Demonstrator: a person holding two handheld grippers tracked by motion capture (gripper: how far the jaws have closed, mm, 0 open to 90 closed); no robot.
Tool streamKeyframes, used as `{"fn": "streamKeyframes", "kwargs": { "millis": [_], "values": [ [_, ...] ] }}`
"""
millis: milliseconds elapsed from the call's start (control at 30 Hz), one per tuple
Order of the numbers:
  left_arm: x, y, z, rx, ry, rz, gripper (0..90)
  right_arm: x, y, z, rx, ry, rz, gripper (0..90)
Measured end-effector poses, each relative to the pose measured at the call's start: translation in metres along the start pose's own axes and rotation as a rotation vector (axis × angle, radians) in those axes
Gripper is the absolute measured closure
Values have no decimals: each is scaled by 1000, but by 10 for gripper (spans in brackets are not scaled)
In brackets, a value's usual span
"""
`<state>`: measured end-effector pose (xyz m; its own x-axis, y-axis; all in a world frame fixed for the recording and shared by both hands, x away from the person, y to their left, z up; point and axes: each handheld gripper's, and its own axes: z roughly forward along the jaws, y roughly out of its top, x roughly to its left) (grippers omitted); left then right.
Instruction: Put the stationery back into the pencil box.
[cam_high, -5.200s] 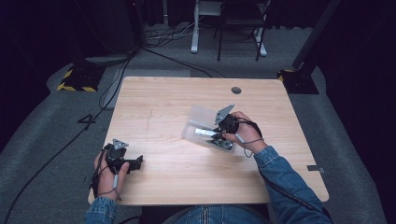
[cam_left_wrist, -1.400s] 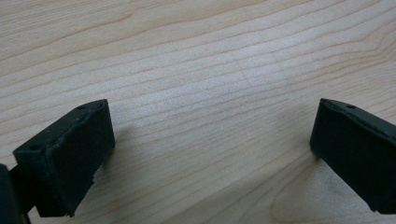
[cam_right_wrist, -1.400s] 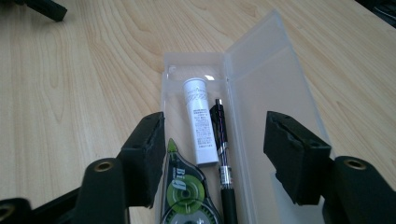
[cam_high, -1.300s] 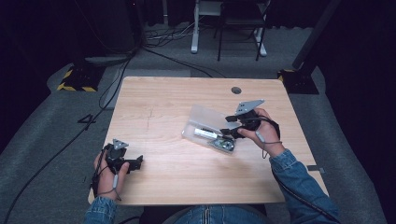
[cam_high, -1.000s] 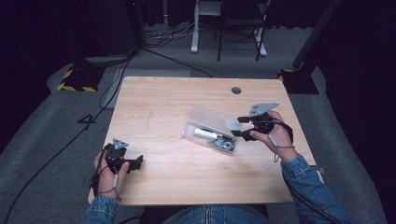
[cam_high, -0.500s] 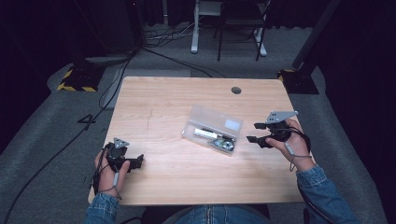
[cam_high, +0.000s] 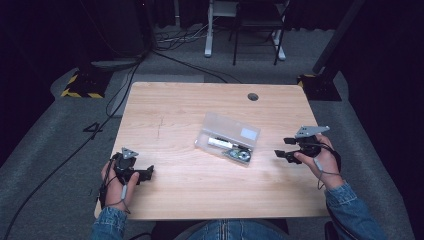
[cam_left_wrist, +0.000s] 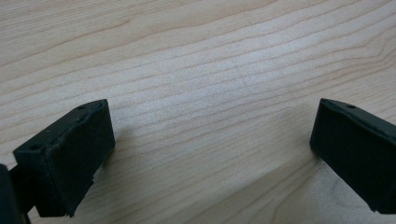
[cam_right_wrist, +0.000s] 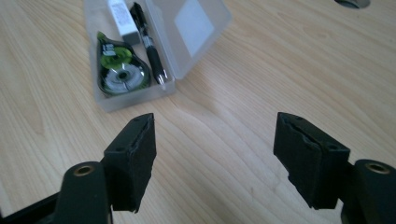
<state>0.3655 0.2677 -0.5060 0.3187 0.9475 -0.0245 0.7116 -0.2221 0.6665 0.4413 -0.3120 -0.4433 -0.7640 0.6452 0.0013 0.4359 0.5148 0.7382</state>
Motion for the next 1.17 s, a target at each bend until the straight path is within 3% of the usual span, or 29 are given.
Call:
{"fn": "streamKeyframes", "kwargs": {
  "millis": [367, 533, 700, 867, 1167],
  "values": [
    [0, 0, 0, 0, 0, 0, 1, -17, -31, 12, 59, -67, 39, 303],
    [0, 0, 0, 0, 0, 1, 1, -23, -41, 20, 60, -97, 54, 284],
    [0, 0, 0, 2, 0, 2, 1, -26, -47, 26, 57, -99, 68, 268],
    [0, 0, 0, 0, 0, 0, 1, -28, -53, 30, -3, -108, 98, 196],
    [0, 0, 0, 0, 0, 1, 1, -27, -51, 35, 24, -103, 86, 72]
  ]
}}
